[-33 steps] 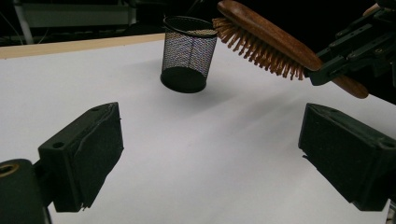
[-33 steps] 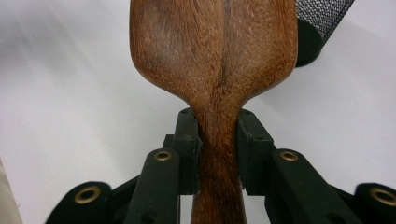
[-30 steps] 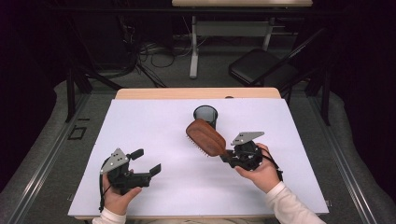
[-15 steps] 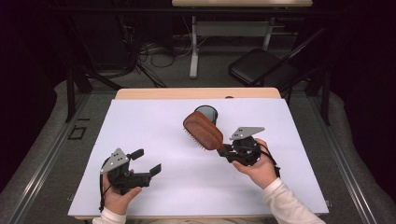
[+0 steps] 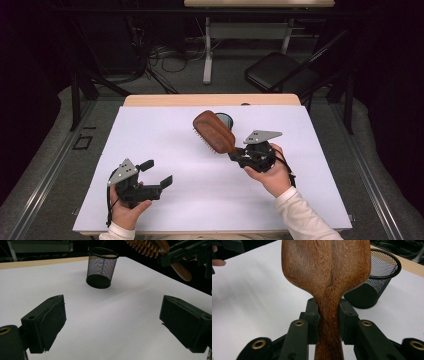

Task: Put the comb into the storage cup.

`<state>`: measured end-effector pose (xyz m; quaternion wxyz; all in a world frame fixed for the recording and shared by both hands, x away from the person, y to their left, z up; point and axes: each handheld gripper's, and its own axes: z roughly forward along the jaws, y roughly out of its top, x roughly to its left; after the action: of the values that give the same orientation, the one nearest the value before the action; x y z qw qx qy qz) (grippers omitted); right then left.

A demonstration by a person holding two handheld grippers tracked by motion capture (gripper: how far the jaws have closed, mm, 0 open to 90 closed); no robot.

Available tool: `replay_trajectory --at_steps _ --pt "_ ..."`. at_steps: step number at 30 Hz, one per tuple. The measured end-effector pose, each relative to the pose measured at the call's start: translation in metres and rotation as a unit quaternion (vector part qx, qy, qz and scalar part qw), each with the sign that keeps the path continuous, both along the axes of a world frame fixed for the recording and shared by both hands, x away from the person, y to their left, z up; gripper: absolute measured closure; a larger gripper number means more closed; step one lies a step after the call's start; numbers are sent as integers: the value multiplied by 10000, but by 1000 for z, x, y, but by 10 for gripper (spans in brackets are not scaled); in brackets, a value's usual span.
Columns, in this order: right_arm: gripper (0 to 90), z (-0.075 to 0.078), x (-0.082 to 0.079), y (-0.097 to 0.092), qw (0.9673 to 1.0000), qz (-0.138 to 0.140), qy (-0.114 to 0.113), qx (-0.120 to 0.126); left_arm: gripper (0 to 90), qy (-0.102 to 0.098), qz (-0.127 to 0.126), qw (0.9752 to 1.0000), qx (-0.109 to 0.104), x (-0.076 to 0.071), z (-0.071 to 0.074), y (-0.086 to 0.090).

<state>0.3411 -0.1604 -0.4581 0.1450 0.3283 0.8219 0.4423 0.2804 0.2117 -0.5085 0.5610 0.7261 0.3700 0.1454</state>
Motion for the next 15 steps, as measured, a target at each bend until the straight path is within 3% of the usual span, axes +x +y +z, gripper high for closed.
replay_trajectory --at_steps 8,15 --pt "726 0 1 2 9996 -96 -144 200 67 -26 -13 10000 -5 0 -1 0" --pt "726 -1 -3 5 9992 -109 -294 228 68 -32 5 10000 5 0 -1 0"
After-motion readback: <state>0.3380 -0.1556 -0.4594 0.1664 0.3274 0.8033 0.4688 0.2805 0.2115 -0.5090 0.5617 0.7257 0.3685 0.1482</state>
